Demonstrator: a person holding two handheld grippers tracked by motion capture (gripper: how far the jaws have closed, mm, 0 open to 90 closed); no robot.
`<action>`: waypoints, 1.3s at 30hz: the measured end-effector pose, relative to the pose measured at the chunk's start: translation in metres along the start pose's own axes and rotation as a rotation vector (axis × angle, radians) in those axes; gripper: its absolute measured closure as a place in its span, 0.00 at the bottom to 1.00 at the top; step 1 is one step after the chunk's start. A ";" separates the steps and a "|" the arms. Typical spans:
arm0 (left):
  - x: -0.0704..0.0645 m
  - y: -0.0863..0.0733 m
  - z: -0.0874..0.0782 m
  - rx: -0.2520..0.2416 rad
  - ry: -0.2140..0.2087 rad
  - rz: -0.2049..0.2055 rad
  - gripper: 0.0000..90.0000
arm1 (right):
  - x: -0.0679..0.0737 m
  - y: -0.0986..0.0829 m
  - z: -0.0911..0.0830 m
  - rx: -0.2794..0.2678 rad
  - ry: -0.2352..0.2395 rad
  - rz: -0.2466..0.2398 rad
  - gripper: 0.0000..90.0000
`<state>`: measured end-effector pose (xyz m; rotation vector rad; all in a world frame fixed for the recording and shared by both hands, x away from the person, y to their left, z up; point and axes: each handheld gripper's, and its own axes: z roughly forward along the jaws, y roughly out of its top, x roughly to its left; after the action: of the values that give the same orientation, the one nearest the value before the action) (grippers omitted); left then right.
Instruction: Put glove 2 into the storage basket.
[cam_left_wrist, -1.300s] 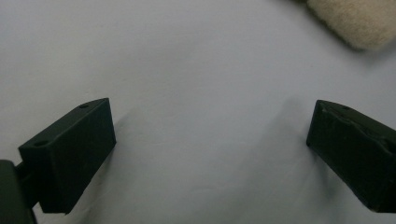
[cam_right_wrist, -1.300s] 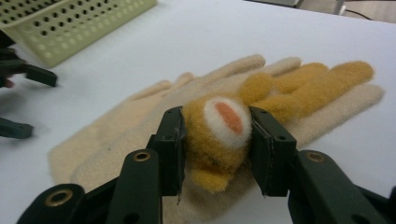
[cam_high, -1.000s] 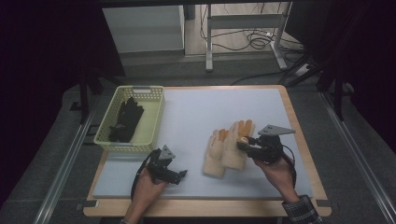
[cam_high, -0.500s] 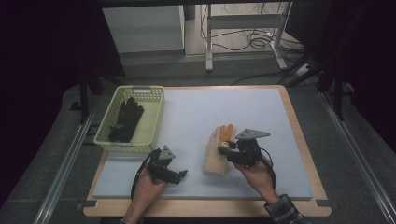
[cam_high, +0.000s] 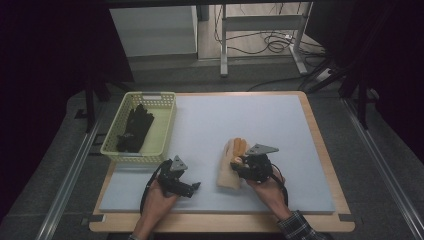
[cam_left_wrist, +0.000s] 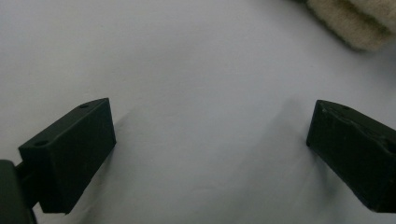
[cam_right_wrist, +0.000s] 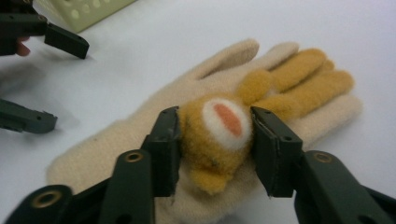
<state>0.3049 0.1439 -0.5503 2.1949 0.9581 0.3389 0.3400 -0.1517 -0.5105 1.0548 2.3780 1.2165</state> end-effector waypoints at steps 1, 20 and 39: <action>0.000 0.000 0.000 0.000 0.000 0.000 0.01 | 0.000 -0.001 0.001 -0.002 0.001 -0.006 0.56; 0.000 0.000 0.000 0.001 0.000 0.001 0.01 | -0.025 -0.007 -0.045 0.009 0.003 -0.056 0.45; 0.000 0.000 0.000 0.000 0.001 0.001 0.02 | -0.011 -0.041 -0.039 0.071 0.092 -0.133 0.94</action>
<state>0.3048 0.1439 -0.5503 2.1957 0.9574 0.3398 0.3071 -0.1981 -0.5192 0.8627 2.5330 1.1656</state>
